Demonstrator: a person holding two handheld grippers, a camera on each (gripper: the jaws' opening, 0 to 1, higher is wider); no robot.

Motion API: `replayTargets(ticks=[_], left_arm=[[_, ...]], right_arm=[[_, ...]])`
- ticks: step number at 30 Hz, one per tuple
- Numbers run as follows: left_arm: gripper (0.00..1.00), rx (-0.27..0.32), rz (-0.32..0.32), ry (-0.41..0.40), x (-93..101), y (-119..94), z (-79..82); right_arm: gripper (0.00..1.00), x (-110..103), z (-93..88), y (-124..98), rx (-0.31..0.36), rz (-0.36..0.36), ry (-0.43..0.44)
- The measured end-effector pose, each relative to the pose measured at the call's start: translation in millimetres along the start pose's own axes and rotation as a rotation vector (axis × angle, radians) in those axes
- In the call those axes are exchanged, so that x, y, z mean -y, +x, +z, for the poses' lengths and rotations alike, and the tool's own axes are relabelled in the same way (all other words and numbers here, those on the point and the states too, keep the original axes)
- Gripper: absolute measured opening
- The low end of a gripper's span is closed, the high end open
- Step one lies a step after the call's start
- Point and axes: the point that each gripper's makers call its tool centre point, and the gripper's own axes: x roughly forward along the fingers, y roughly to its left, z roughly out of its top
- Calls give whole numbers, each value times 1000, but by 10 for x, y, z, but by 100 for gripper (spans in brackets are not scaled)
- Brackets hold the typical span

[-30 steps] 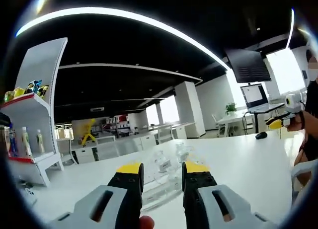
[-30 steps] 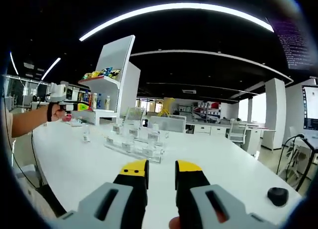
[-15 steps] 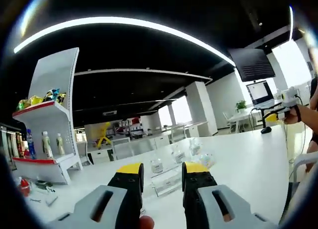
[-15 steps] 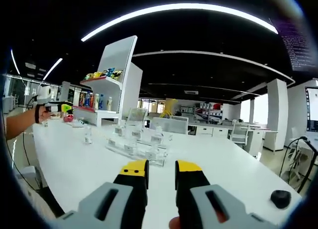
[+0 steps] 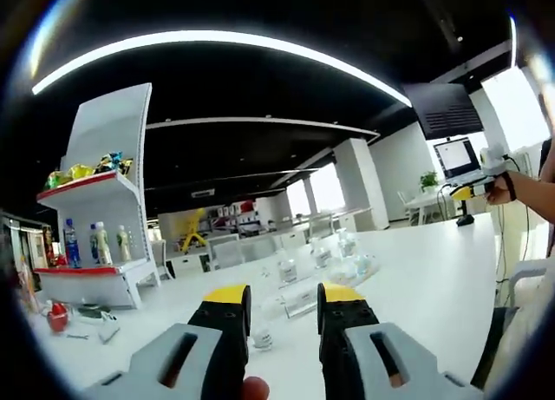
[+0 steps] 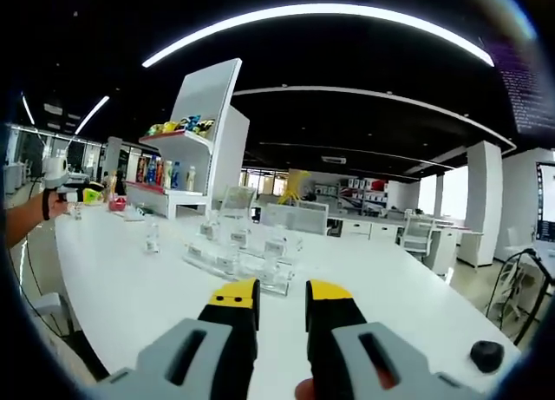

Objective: Identify the label on the chemical reagent bottle, grasp the chemical reagent bottle, and place it in the designated position on the reagent rack

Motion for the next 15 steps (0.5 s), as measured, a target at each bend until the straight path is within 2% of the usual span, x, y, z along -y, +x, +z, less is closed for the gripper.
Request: replayTargets(ticks=[6, 12, 15], left_arm=[[31, -9, 5, -7, -27, -155, -50], [31, -23, 4, 3, 13, -271, -73], [31, -41, 24, -5, -13, -385, -158]], right_arm=[[21, -58, 89, -3, 27, -1, 6], [21, 37, -21, -71, 24, -24, 21], [21, 88, -60, -144, 27, -29, 34]])
